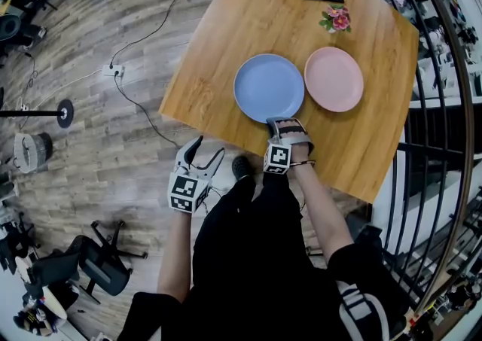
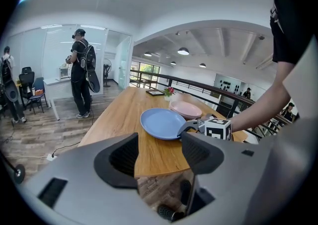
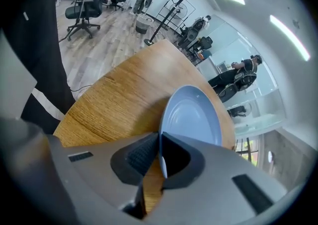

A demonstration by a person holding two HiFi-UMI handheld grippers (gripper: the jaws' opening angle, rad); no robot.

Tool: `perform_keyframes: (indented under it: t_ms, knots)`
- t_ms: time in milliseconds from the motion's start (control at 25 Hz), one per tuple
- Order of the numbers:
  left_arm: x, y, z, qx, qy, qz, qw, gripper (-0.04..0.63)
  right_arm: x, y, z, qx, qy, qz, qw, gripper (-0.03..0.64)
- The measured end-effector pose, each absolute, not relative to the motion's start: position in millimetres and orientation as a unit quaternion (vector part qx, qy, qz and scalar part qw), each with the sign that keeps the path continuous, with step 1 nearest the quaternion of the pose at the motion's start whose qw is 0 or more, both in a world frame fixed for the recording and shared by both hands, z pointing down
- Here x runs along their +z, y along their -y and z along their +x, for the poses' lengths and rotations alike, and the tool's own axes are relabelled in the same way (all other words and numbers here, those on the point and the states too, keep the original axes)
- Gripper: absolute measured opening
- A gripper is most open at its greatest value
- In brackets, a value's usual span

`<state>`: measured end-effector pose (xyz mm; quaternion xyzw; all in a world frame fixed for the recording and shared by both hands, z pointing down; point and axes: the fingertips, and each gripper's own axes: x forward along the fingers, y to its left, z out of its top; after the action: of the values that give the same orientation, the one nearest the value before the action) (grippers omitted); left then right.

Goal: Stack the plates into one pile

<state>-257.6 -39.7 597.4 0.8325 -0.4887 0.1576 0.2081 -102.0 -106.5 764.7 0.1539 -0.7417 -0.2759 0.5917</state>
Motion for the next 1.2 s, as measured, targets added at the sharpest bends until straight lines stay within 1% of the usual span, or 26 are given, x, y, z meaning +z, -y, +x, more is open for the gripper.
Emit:
perform_keyframes:
  t_ms: [840, 1200]
  knots:
    - [597, 43, -272, 0.152, 0.505, 0.824, 0.208, 0.288, 753, 123, -121, -0.302, 0.741, 0.148, 0.581, 0.032]
    - [590, 53, -262, 0.150, 0.497, 0.830, 0.205, 0.288, 737, 140, -115, -0.311, 0.736, 0.163, 0.579, 0.032]
